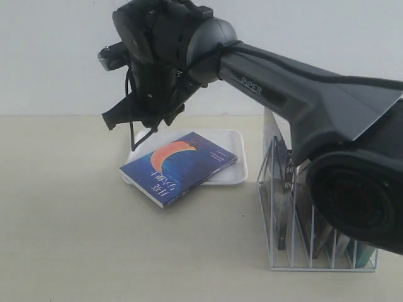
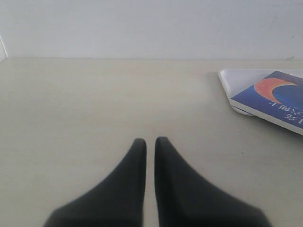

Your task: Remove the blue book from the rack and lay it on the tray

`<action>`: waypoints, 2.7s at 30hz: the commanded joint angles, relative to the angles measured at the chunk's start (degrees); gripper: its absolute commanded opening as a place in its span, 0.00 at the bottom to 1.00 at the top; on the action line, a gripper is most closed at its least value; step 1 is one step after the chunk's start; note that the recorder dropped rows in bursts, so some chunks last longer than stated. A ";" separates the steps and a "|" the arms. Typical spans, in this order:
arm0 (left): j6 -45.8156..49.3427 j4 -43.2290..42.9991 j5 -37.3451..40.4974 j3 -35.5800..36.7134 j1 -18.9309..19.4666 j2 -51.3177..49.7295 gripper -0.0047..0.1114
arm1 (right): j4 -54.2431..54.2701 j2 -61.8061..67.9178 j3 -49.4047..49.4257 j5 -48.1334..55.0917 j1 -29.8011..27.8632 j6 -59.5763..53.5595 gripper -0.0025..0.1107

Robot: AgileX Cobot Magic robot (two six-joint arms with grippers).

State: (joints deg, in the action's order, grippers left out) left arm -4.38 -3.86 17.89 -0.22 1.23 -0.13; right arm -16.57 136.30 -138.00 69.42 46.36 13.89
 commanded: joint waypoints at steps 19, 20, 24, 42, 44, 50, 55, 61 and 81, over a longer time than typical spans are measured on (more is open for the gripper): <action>0.12 -0.12 -0.35 0.22 -0.46 0.13 0.09 | -0.62 -33.13 31.08 0.55 6.16 -3.66 0.02; 0.12 -0.12 -0.35 0.22 -0.46 0.13 0.09 | -2.29 -35.27 34.39 0.55 6.16 -2.39 0.02; 0.12 -0.12 -0.35 0.22 -0.46 0.13 0.09 | -4.78 -53.71 59.57 -9.32 6.16 2.82 0.02; 0.12 -0.12 -0.35 0.22 -0.46 0.13 0.09 | -6.80 -72.06 66.60 -14.53 6.23 3.40 0.02; 0.12 -0.12 -0.35 0.22 -0.46 0.13 0.09 | -7.72 -74.45 66.60 -18.46 6.14 3.40 0.02; 0.12 -0.12 -0.35 0.22 -0.46 0.13 0.09 | -1.41 -82.62 68.28 -23.71 -2.82 3.40 0.02; 0.12 -0.12 -0.35 0.22 -0.46 0.13 0.09 | 4.07 -93.34 79.83 -32.61 -15.80 3.54 0.02; 0.12 -0.12 -0.35 0.22 -0.46 0.13 0.09 | 7.29 -112.90 101.93 -42.73 -30.94 3.54 0.02; 0.12 -0.12 -0.44 0.22 -0.46 0.13 0.09 | 8.59 -134.47 125.46 -44.75 -41.85 -4.59 0.02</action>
State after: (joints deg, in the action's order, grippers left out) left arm -4.38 -3.86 17.89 -0.22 1.23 -0.13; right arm -7.78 1.65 -12.56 25.09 4.68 14.37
